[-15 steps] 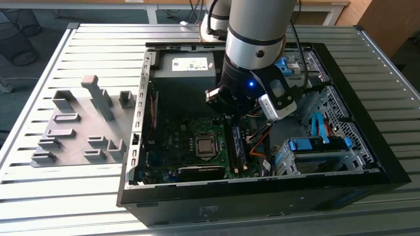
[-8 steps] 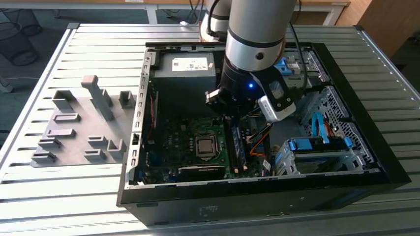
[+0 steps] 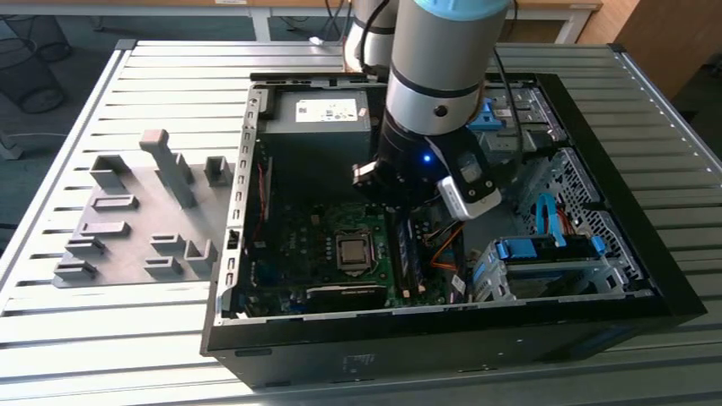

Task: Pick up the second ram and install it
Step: 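Insert the second ram into the second slot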

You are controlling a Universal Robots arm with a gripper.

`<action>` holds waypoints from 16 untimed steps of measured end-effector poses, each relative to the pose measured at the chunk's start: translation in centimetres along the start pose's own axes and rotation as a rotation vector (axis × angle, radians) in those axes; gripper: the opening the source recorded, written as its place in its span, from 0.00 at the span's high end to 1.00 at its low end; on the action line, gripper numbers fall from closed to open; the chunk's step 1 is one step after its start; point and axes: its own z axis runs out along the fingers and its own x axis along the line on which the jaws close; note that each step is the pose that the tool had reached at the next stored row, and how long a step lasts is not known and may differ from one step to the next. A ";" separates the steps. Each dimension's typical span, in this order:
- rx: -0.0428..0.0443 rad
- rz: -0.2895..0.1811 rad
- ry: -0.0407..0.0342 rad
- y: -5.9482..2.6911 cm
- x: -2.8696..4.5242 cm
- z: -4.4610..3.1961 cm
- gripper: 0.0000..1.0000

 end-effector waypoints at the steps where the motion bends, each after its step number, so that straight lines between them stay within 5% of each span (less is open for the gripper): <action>1: 0.0001 0.000 0.0000 -0.10 0.02 0.19 0.86; 16: -0.0002 0.018 0.0001 -0.32 0.08 2.36 0.86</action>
